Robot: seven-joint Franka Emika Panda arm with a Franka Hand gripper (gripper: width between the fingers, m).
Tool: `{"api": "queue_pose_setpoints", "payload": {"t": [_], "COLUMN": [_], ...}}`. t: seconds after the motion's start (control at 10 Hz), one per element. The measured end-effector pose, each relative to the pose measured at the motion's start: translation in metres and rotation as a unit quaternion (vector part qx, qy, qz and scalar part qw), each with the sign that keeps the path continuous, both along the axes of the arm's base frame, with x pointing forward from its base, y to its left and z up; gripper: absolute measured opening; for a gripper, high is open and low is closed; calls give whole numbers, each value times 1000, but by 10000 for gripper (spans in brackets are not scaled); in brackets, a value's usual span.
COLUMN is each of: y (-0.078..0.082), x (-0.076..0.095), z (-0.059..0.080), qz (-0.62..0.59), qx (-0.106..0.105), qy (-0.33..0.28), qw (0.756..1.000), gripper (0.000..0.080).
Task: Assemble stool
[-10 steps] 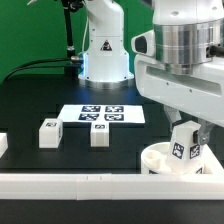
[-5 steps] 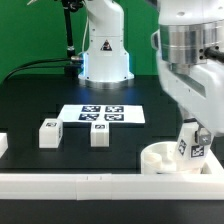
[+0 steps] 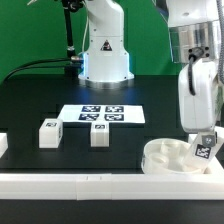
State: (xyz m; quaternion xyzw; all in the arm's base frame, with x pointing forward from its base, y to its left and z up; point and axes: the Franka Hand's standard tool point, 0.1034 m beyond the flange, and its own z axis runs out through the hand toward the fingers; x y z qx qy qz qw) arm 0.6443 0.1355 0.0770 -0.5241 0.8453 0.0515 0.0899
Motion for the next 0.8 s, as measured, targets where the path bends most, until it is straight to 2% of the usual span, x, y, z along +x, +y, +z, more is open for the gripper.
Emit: {"api": "queue_pose_setpoints", "payload": {"t": [0.1, 0.2, 0.3, 0.4, 0.5, 0.7, 0.8], "y": [1, 3, 4, 4, 4, 12, 15], "x": [0, 0, -1, -1, -1, 0, 1], "z": [0, 0, -1, -1, 0, 5, 13], "qz": [-4, -4, 4, 9, 50, 148, 225], "qx": [1, 6, 6, 5, 2, 0, -4], "qy": [0, -1, -2, -3, -7, -22, -40], "qw": [1000, 1000, 1000, 1000, 999, 989, 974], "gripper": [340, 423, 423, 556, 630, 644, 644]}}
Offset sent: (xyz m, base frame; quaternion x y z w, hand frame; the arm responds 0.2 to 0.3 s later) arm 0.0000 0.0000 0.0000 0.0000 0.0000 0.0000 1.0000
